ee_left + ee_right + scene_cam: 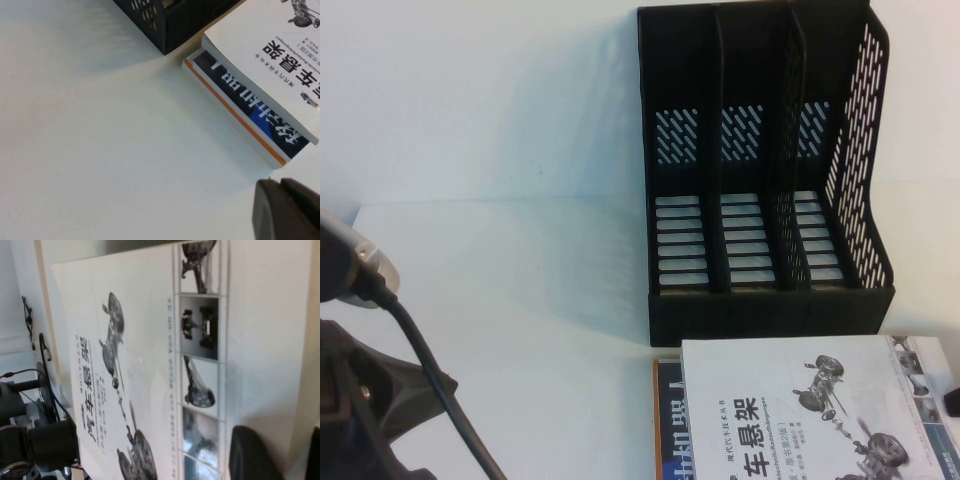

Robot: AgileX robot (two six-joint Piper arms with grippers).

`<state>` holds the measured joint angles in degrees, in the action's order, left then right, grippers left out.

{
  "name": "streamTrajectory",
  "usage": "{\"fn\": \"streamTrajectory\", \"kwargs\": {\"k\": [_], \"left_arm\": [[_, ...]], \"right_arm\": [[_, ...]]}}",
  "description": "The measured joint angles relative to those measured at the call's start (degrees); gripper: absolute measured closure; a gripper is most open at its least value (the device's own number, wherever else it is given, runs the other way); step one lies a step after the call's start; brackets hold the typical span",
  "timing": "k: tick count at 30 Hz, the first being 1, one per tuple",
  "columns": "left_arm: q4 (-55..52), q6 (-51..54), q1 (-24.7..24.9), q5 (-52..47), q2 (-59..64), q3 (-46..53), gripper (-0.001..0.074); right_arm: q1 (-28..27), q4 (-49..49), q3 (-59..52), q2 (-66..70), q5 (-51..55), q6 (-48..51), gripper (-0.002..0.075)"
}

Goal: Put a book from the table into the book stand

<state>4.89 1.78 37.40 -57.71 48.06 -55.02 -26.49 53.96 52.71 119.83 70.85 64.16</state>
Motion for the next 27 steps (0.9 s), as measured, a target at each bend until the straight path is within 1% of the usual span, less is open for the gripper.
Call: {"fn": "streamTrajectory", "kwargs": {"k": [11,16,20,27], "left_arm": [[0.00,0.00,0.00,1.35,0.00,0.00,0.0738],[0.00,0.00,0.00,1.24,0.00,0.00,0.0738],[0.00,0.00,0.00,1.24,0.00,0.00,0.0738],[0.00,0.00,0.00,2.05,0.00,0.00,0.0738]], "right_arm": [[0.12,0.92,1.70,-1.42,-0.14,0.08,0.0542],[0.49,0.38,5.37,-5.22,-2.50,-2.19,0.0564],[0.49,-2.50,7.44,-8.80,-2.37,-4.80,0.0572],[0.49,-3.91,8.26,-17.14,-2.36,-6.15,0.0583]]}}
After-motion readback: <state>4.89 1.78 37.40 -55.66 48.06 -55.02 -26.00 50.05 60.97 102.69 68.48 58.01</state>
